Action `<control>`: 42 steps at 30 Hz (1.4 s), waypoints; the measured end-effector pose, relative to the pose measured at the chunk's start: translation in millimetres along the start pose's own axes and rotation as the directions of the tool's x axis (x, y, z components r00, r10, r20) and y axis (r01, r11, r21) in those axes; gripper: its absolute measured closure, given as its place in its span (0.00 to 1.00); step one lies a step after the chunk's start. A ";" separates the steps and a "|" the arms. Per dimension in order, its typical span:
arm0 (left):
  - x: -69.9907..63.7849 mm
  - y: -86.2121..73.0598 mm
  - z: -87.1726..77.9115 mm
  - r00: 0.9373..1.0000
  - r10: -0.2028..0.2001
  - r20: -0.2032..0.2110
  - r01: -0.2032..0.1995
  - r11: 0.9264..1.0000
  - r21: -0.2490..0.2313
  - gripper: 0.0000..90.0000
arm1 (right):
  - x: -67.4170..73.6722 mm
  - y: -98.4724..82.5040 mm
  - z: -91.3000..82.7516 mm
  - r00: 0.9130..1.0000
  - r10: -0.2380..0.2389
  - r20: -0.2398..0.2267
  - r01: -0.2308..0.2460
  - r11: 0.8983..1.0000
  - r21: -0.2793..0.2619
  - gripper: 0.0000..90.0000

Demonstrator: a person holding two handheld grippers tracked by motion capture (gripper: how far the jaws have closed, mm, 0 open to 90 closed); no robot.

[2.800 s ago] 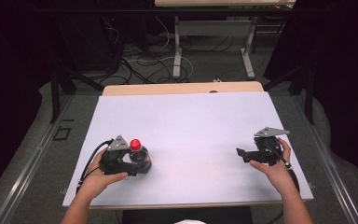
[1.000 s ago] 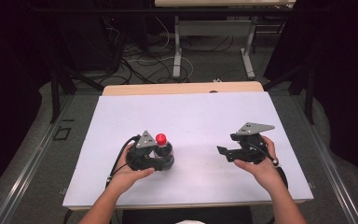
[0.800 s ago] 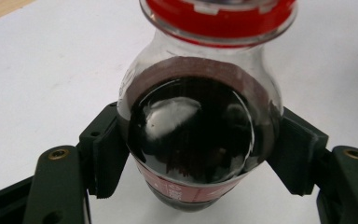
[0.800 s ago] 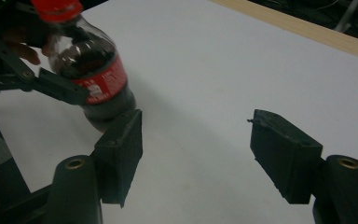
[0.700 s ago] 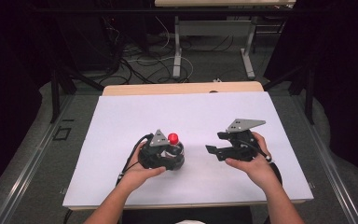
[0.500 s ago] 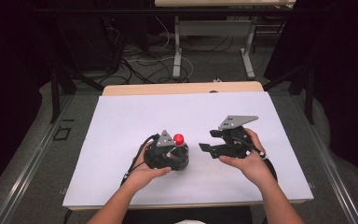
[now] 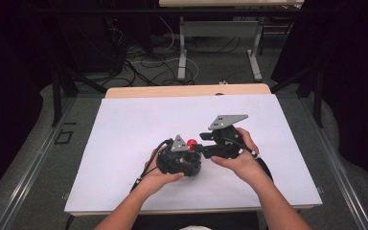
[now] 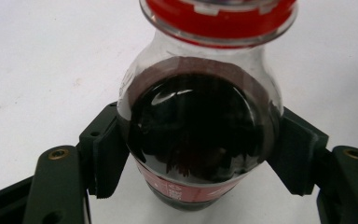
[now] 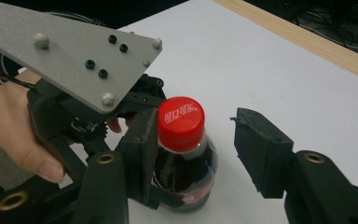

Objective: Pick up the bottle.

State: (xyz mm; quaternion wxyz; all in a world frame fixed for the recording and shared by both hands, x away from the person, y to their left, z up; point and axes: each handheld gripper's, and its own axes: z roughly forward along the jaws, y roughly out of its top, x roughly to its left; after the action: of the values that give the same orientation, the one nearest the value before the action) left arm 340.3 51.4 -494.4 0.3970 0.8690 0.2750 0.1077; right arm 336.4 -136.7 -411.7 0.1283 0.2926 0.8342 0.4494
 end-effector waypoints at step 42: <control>-7.2 -0.9 -15.0 0.996 0.059 0.067 -0.059 0.998 0.000 0.33 | -1.4 3.4 8.5 0.952 -0.187 -0.241 0.188 0.982 -0.021 0.56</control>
State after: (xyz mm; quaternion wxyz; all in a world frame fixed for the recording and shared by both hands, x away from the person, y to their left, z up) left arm 327.9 57.3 -484.9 0.4019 0.8803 0.2357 0.0898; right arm 342.9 -130.4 -413.7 0.0676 0.1554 0.8682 0.4664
